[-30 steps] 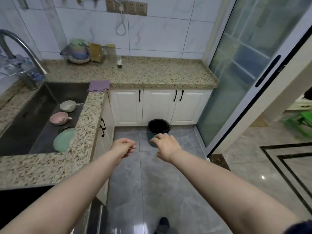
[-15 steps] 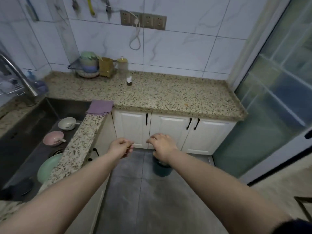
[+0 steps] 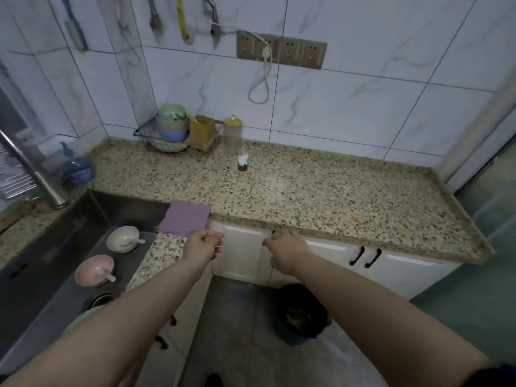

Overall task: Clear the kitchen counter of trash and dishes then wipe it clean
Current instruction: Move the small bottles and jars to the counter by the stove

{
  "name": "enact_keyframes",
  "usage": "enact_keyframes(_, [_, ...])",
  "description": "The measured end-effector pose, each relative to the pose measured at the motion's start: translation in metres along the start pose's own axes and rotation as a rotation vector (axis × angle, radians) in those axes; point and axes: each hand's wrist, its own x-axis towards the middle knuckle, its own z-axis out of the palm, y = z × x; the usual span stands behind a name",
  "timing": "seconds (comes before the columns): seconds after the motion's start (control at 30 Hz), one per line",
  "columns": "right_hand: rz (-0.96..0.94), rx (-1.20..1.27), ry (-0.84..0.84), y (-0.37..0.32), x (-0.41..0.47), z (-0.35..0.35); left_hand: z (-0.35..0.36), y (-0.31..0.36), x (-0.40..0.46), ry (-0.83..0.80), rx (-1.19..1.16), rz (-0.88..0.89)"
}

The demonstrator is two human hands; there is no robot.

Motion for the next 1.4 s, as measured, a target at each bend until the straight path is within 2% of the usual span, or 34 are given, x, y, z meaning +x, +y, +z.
enact_keyframes(0.1, [0.022,-0.051,-0.058,0.01,0.042,-0.02,-0.006,0.025,0.053,-0.042,0.049,0.008])
enact_keyframes(0.23, [0.047,-0.004,-0.009,0.022,0.096,-0.051,-0.011,0.054,0.112,-0.026,0.074,0.036])
enact_keyframes(0.33, [0.038,-0.007,-0.031,0.031,0.132,-0.063,-0.007,0.064,0.146,-0.024,-0.039,-0.017])
enact_keyframes(0.53, [0.036,0.133,-0.013,0.048,0.203,-0.064,0.009,0.082,0.198,-0.07,-0.037,-0.087])
enact_keyframes(0.8, [0.149,0.609,-0.142,0.104,0.337,-0.073,0.039,0.115,0.285,-0.031,0.046,-0.089])
enact_keyframes(0.93, [0.241,0.817,-0.122,0.138,0.396,-0.076,0.059,0.131,0.33,0.04,-0.015,-0.142])
enact_keyframes(1.1, [0.368,1.127,-0.006,0.157,0.449,-0.067,0.071,0.135,0.371,0.067,-0.059,-0.221])
enact_keyframes(1.4, [0.274,1.189,0.044,0.154,0.51,-0.052,0.07,0.122,0.408,0.087,-0.052,-0.337])
